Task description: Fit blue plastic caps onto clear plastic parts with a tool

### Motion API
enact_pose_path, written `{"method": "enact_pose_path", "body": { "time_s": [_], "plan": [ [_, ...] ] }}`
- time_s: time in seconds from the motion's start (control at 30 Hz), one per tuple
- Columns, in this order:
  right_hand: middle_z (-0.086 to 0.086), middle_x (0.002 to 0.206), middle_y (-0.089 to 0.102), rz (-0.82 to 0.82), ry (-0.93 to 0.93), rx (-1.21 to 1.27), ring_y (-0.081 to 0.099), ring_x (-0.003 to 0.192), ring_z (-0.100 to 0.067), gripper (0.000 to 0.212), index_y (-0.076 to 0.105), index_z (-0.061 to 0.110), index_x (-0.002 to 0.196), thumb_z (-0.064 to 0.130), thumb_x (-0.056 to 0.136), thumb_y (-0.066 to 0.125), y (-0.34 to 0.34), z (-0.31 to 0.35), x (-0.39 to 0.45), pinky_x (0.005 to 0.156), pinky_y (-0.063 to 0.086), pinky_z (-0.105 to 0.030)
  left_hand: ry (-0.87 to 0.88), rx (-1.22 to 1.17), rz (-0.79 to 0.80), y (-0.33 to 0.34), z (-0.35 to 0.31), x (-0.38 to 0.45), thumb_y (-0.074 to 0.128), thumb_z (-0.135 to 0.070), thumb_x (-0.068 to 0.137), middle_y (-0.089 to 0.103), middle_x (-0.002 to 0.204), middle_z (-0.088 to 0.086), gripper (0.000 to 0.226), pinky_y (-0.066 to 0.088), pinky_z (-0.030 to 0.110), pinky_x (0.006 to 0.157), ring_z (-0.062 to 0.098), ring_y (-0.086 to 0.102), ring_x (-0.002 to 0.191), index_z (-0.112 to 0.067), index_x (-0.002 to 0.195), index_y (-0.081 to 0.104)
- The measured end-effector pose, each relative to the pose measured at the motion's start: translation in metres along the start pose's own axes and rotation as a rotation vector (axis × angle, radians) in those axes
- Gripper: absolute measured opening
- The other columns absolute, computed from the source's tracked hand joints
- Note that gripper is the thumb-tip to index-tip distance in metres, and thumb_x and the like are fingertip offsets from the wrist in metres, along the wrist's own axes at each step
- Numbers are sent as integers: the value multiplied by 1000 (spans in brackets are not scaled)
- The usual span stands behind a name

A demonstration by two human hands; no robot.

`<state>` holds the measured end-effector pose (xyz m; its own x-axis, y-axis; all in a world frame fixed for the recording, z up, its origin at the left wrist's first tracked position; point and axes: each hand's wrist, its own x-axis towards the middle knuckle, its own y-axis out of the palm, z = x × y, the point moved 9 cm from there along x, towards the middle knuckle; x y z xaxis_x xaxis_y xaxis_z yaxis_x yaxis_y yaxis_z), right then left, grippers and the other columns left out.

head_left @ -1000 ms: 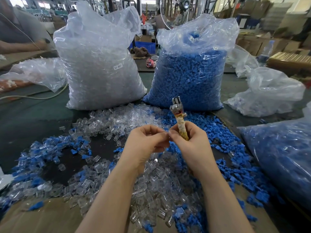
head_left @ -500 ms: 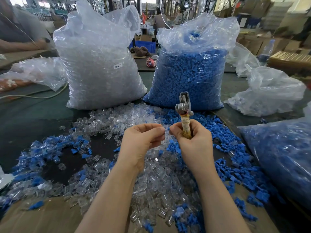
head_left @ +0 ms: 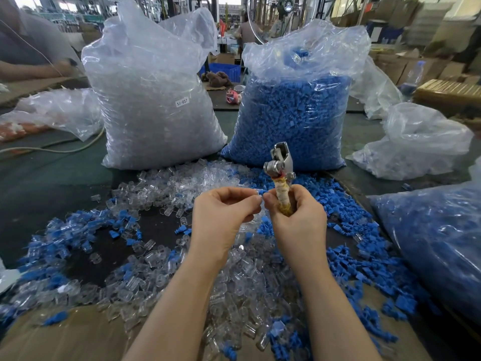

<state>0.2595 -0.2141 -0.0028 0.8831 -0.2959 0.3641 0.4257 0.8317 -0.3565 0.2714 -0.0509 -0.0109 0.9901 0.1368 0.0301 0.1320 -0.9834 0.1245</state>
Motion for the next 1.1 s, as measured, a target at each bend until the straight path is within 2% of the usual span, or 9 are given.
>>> {"method": "enact_pose_path", "body": {
  "time_s": [0.23,0.3,0.37,0.47,0.53,0.63,0.67,0.8,1.1],
  "plan": [
    [10,59,56,34,7,13,47,53,-5,11,64,23,82,30,87,71,3,-1,1,53,35,-28,143,187,-47,0,-11,-2,82,-6,76,75,70,-3,14,58,22,67,9,71,68,-19,74,76],
    [7,62,61,64,27,78,53,56,-9,8,66,20,82,24,87,70,5,-1,1,55,44,-37,176,228,-49,0,-13,-2,83,-7,75,74,70,-7,16,57,19,66,6,71,69,-22,74,76],
    [-1,69,67,90,49,127,61,67,-23,5,67,17,83,20,87,69,6,0,0,65,53,-49,198,256,-52,0,-14,-2,82,-7,76,74,70,-10,18,55,15,65,3,70,68,-23,74,74],
    [-9,75,69,131,76,174,64,77,-34,5,68,15,83,17,88,67,9,1,-1,72,54,-56,206,271,-73,-1,-13,-1,83,-10,75,73,69,-11,19,56,16,64,4,70,68,-25,72,72],
    [-7,74,70,169,102,189,66,78,-32,8,69,19,82,15,89,65,12,0,-1,73,56,-52,222,282,-96,-3,-13,-1,82,-13,77,72,69,-12,19,54,14,62,4,69,66,-26,71,71],
    [4,73,72,211,143,210,68,73,-20,12,69,25,82,18,90,65,15,-1,-1,65,55,-33,232,291,-110,-6,-12,1,80,-13,81,72,71,-11,17,53,15,62,5,68,67,-26,75,71],
    [3,73,72,211,152,207,67,74,-20,11,69,25,81,20,90,66,15,-2,-1,64,55,-32,231,294,-103,-6,-11,1,79,-13,82,72,72,-10,16,53,16,63,6,68,68,-25,76,71],
    [-11,75,69,178,171,184,65,79,-34,12,68,17,79,24,89,68,13,-3,-1,72,54,-50,253,328,-63,-2,-12,1,78,-12,83,72,72,-7,16,55,17,66,6,70,71,-24,77,70],
    [-9,76,70,223,156,151,65,78,-31,11,68,18,83,28,90,68,14,1,-1,74,54,-50,247,279,-45,-1,-12,1,75,-9,85,72,72,-8,17,54,14,64,4,68,67,-23,78,69]
  ]
}}
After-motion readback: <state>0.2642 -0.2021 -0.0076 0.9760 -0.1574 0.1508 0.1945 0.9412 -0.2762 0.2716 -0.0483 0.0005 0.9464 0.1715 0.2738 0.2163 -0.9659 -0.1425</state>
